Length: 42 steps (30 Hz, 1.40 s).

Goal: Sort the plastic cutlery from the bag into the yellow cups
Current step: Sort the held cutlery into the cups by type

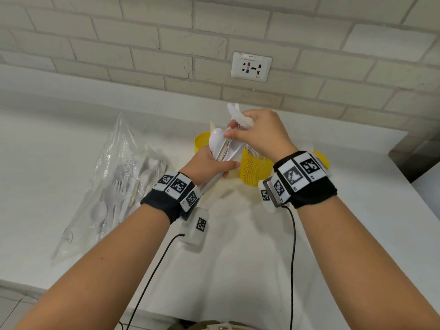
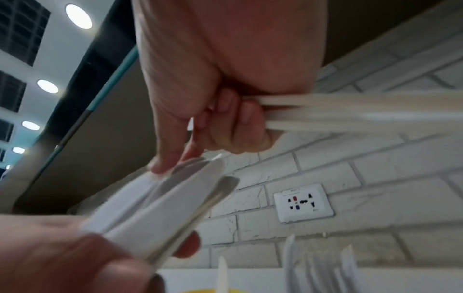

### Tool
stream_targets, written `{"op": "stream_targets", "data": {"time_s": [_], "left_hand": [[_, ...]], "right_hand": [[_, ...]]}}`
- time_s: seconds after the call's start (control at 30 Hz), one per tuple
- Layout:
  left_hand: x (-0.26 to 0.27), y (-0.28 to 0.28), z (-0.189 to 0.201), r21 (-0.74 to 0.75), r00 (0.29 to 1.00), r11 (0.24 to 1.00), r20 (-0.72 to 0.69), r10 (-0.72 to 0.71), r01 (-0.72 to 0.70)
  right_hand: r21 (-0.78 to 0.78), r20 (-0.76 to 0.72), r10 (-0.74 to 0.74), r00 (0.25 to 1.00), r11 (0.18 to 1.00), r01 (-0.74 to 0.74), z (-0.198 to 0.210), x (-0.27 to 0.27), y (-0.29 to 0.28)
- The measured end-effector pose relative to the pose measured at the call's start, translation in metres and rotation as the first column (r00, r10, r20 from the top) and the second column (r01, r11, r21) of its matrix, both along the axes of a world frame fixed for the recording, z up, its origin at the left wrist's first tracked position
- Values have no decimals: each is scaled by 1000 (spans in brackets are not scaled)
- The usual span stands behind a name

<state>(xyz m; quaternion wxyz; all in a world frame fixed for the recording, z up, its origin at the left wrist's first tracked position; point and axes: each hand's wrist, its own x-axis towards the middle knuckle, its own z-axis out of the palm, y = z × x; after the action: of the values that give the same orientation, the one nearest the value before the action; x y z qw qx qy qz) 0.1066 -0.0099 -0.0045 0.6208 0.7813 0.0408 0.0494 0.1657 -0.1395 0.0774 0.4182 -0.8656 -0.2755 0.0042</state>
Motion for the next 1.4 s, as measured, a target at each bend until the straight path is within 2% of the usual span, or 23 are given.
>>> {"op": "stream_targets", "data": {"time_s": [0.1, 0.2, 0.27, 0.37, 0.47, 0.57, 0.63, 0.8, 0.9, 0.97, 1.07, 1.17, 1.3, 1.33, 1.4], "left_hand": [[-1, 0, 1, -28, 1000, 1000, 9, 11, -10], [-3, 3, 2, 7, 999, 999, -3, 34, -34], [-3, 7, 1, 21, 999, 999, -15, 48, -47], [-3, 10, -1, 9, 997, 997, -33, 71, -71], [-2, 9, -2, -2, 997, 998, -35, 68, -68], [-3, 9, -2, 17, 997, 998, -50, 67, -66], [-5, 14, -4, 0, 994, 996, -63, 91, -92], [-20, 40, -7, -22, 968, 972, -101, 230, -233], [-29, 55, -6, -52, 955, 958, -110, 276, -282], [-32, 61, -3, -64, 951, 952, -107, 291, -299], [-32, 64, -2, -68, 948, 949, -99, 302, -309], [-30, 65, -3, -67, 952, 951, -77, 297, -303], [-26, 63, -2, -112, 970, 963, -22, 243, -244], [-24, 62, -3, -128, 973, 965, -11, 229, -229], [-21, 60, -3, -149, 977, 967, 4, 211, -208]], "right_hand": [[33, -50, 9, 999, 999, -8, 1, 4, 1], [192, -88, 58, 994, 981, -40, 6, 3, -1], [338, -147, 65, 987, 941, -12, 8, 4, -4], [539, -284, 133, 949, 841, 44, 9, 8, -2], [607, -344, 240, 908, 794, 20, 5, 7, 7], [540, -318, 252, 914, 840, -44, 2, 5, 19], [549, -281, 204, 938, 836, -18, 3, 8, 23], [767, -156, 78, 985, 637, 71, 20, 29, 22], [809, -155, 31, 987, 578, 109, 21, 40, 30], [787, -153, 50, 987, 611, 91, 13, 45, 44], [696, -128, 43, 991, 716, 58, -6, 44, 68], [602, -163, 45, 986, 796, 64, -31, 44, 82], [313, -274, 60, 960, 949, 30, -62, 48, 83], [247, -286, 43, 957, 969, 31, -65, 48, 81], [238, -256, 25, 966, 971, 38, -64, 49, 76]]}}
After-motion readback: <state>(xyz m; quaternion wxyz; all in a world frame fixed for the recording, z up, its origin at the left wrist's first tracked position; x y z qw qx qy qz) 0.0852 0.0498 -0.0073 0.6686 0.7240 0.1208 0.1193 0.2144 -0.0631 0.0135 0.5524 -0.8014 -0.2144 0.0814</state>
